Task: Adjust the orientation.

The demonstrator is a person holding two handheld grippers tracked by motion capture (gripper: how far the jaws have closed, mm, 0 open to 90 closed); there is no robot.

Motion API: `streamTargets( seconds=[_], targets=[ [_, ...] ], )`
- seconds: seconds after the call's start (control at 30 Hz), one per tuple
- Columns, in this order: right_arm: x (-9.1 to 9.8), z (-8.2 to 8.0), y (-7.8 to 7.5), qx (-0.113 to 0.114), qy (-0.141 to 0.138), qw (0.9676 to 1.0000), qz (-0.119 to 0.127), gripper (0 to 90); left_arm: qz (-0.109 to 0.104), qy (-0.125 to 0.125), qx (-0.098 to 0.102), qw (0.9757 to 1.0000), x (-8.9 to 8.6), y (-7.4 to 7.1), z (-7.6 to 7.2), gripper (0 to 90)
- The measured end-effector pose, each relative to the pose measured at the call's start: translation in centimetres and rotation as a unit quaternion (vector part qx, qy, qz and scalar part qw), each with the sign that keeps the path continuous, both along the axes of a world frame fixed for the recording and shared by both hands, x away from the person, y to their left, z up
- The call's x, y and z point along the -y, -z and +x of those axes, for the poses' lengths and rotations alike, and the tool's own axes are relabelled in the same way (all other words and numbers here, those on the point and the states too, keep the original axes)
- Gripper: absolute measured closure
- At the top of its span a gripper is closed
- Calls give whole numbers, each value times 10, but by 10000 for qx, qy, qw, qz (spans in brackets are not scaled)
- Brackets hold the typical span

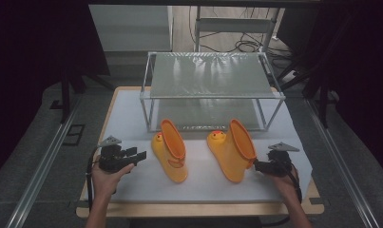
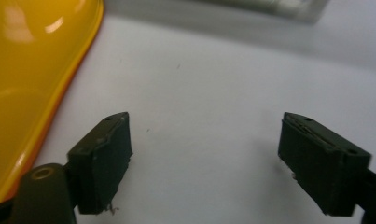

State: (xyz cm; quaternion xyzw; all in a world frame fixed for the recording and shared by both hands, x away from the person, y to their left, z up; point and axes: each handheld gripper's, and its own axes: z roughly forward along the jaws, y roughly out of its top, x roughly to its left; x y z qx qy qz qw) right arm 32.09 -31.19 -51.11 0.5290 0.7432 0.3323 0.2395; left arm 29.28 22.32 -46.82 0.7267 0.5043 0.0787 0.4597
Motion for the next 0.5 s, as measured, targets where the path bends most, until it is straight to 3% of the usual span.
streamTargets(
  seconds=[0.17,0.27,0.33,0.43,0.5],
  targets=[
    [11,-13,-10,387,-238,9977,512,281,15,-37,-27,10000,1,-1,-5,626],
    [13,-18,-10,403,-306,9973,534,293,2,-17,-15,10000,1,-2,-7,685],
    [17,-21,-10,455,-295,9973,496,323,32,-78,-3,10000,2,-3,-8,781],
    [21,-20,-11,518,-274,9962,639,336,93,-139,-22,9999,2,-2,-9,845],
    [22,-23,-12,736,-165,9944,742,345,100,-236,-27,9997,0,-3,-10,880]
  ],
)
